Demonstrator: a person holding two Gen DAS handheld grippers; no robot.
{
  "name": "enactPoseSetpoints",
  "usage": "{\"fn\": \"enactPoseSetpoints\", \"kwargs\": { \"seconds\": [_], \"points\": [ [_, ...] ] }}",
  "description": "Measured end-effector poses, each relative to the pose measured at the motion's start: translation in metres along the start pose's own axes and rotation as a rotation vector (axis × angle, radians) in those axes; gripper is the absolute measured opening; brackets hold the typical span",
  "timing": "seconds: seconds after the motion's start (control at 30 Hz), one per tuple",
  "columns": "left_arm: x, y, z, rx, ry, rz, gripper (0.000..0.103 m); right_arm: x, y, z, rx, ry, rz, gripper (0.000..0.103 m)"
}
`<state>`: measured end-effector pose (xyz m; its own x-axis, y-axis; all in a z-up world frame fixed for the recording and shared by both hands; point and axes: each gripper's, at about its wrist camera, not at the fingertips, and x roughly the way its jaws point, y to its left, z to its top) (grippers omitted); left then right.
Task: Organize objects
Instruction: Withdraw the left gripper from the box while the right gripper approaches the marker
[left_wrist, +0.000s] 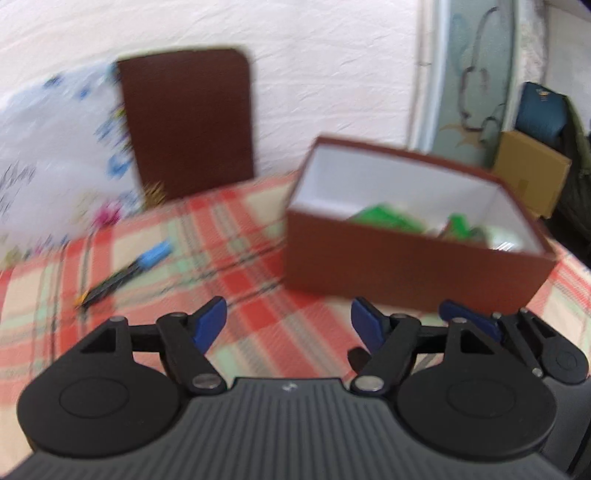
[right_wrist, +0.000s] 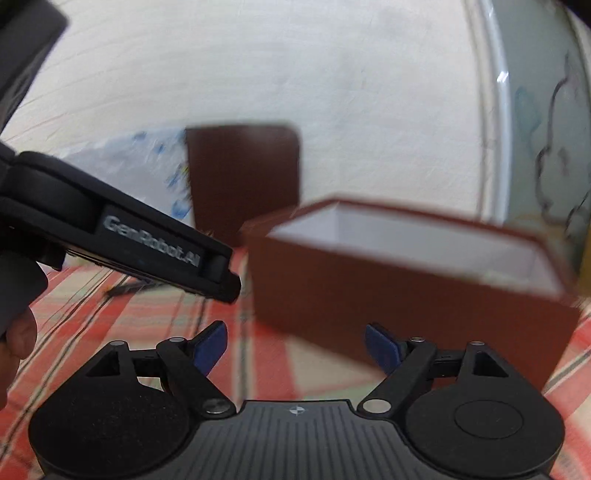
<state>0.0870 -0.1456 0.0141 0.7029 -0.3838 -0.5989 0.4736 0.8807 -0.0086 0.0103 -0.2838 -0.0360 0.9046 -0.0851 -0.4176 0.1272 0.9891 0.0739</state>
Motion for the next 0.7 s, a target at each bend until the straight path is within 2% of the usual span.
{"fn": "enactPoseSetpoints", "kwargs": {
  "seconds": [0.1, 0.13, 0.2, 0.23, 0.3, 0.53, 0.63, 0.7],
  "points": [
    [0.002, 0.031, -0.031, -0.027, 0.050, 0.087, 0.076, 0.008, 0.024, -0.019, -0.010, 0.158, 0.093, 0.079],
    [0.005, 0.041, -0.043, -0.036, 0.072, 0.126, 0.076, 0.009, 0.030, -0.022, -0.028, 0.175, 0.104, 0.080],
    [0.010, 0.063, -0.066, -0.072, 0.124, 0.197, 0.077, 0.008, 0.044, -0.024, -0.081, 0.179, 0.109, 0.083],
    [0.009, 0.075, -0.076, -0.098, 0.120, 0.209, 0.083, 0.012, 0.046, -0.021, -0.091, 0.183, 0.116, 0.083],
    [-0.002, 0.089, -0.086, -0.115, 0.084, 0.246, 0.087, 0.014, 0.056, -0.021, -0.118, 0.186, 0.116, 0.084],
    [-0.011, 0.148, -0.094, -0.193, 0.057, 0.372, 0.092, 0.025, 0.093, -0.018, -0.195, 0.187, 0.173, 0.085],
    [-0.015, 0.182, -0.102, -0.253, 0.044, 0.436, 0.099, 0.036, 0.104, -0.013, -0.193, 0.188, 0.212, 0.085],
    [-0.019, 0.204, -0.111, -0.330, 0.016, 0.432, 0.103, 0.048, 0.108, -0.004, -0.166, 0.173, 0.239, 0.082]
  ]
}}
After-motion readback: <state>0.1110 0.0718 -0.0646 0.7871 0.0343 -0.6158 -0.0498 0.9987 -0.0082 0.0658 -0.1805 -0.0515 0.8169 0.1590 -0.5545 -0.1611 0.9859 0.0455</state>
